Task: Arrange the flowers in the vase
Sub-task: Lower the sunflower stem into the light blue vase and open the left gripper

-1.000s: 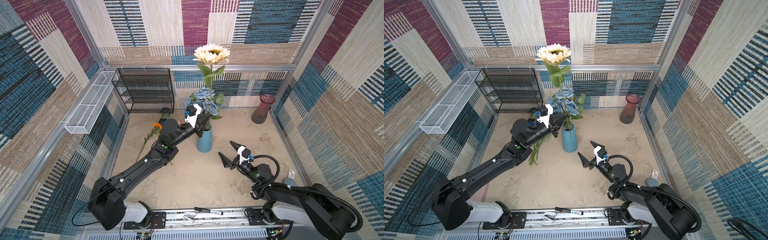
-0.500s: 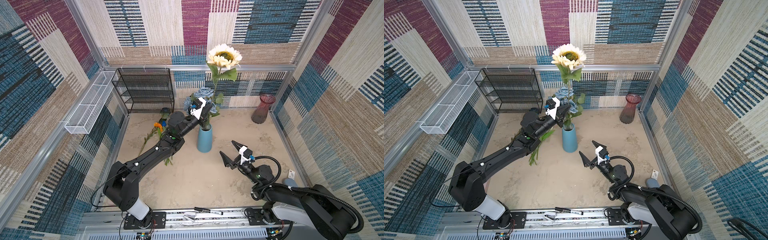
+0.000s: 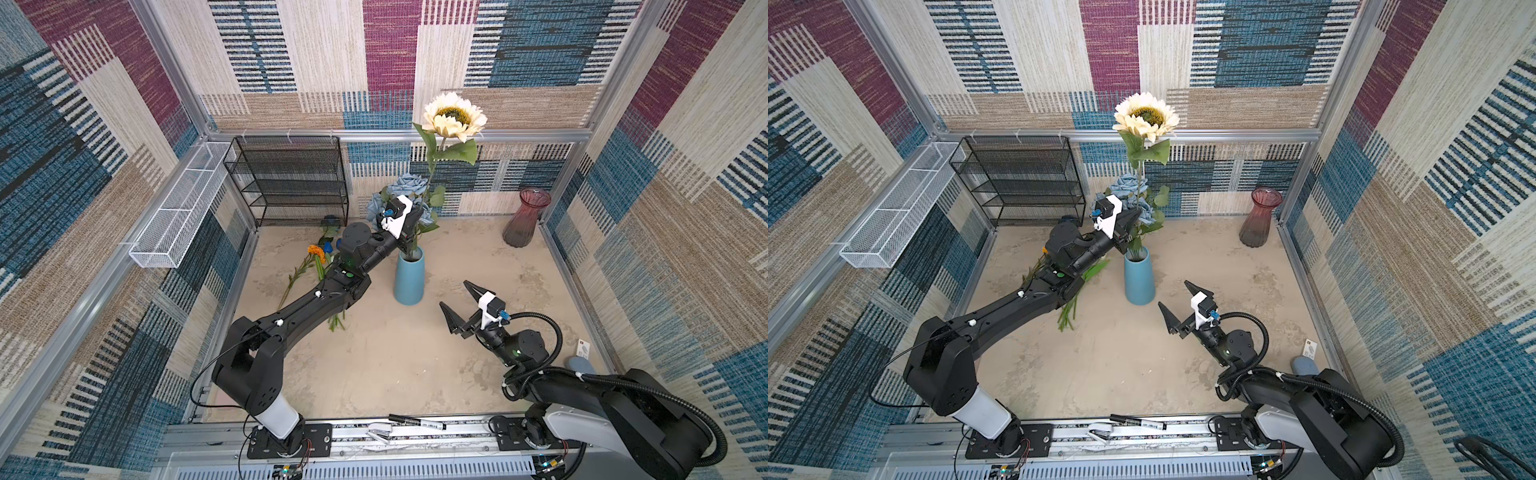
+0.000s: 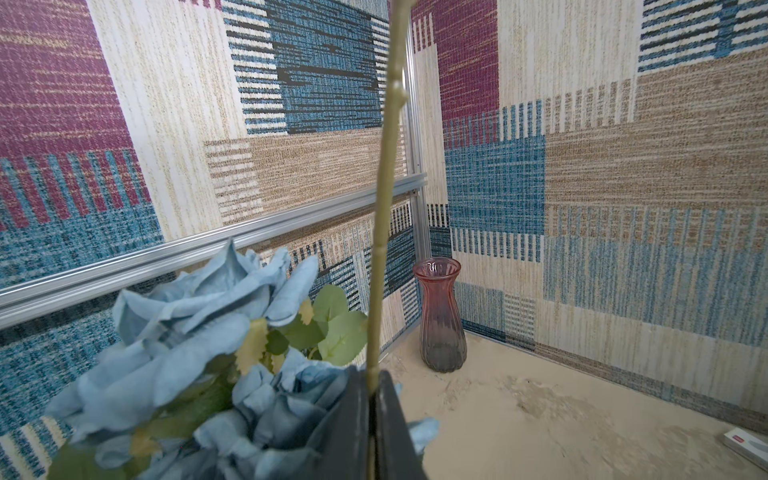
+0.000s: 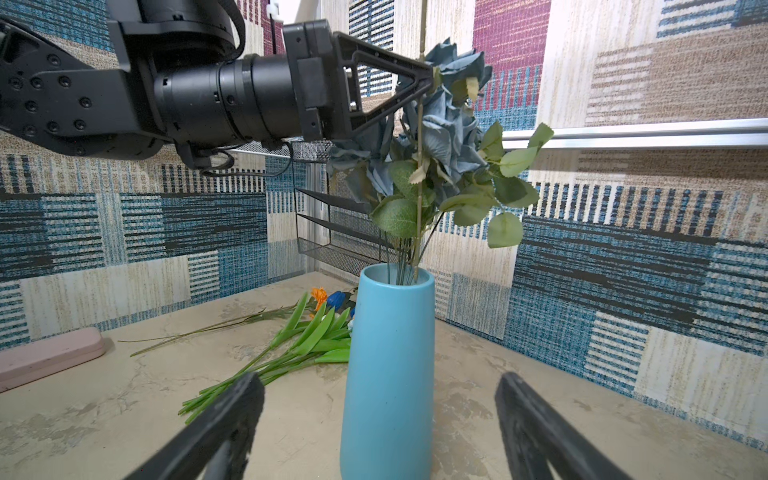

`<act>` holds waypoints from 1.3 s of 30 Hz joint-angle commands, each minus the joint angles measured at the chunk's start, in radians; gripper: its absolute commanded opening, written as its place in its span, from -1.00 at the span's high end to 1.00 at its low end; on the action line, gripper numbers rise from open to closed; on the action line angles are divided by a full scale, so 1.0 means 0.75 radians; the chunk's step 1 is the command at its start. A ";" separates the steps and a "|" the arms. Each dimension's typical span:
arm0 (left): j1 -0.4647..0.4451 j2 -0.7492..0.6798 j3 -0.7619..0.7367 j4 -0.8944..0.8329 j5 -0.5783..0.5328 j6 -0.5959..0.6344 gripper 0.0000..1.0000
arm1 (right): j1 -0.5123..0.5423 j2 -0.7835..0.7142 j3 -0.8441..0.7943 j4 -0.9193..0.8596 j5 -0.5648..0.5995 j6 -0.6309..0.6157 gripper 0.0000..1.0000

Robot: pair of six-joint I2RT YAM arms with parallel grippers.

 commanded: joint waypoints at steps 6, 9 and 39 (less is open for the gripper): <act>0.000 -0.006 -0.069 0.061 0.006 0.024 1.00 | 0.001 0.018 0.007 0.042 -0.004 -0.008 -0.82; 0.000 -0.010 -0.112 0.092 0.002 0.007 1.00 | 0.001 0.023 0.009 0.040 -0.006 -0.007 -0.82; -0.004 -0.135 -0.207 -0.015 0.002 -0.096 0.24 | 0.001 0.080 0.035 0.038 -0.030 0.001 -0.82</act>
